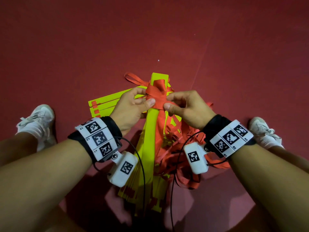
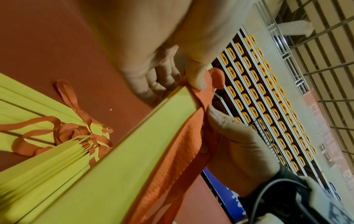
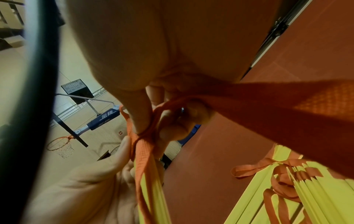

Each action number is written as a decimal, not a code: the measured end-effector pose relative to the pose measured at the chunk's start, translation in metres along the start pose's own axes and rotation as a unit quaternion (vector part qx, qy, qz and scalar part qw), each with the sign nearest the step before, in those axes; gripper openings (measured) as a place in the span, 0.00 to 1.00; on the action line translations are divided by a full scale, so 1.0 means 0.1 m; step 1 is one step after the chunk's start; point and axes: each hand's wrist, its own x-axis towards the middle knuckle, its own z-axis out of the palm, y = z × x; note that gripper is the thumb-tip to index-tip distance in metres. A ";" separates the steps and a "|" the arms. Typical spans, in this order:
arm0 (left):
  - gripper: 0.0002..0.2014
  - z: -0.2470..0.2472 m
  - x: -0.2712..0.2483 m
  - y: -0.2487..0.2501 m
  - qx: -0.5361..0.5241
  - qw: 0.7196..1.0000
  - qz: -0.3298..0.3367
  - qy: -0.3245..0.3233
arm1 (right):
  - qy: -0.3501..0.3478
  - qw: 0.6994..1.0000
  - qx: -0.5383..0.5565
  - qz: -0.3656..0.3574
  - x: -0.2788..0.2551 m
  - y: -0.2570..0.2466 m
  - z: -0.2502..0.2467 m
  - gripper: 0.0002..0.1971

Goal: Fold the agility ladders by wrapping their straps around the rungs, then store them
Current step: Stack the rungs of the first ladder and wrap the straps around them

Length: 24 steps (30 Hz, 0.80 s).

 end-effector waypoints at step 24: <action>0.18 0.01 -0.03 -0.04 0.173 0.983 0.062 -0.023 | 0.031 0.992 0.112 -0.040 0.01 -0.01 0.07 0.05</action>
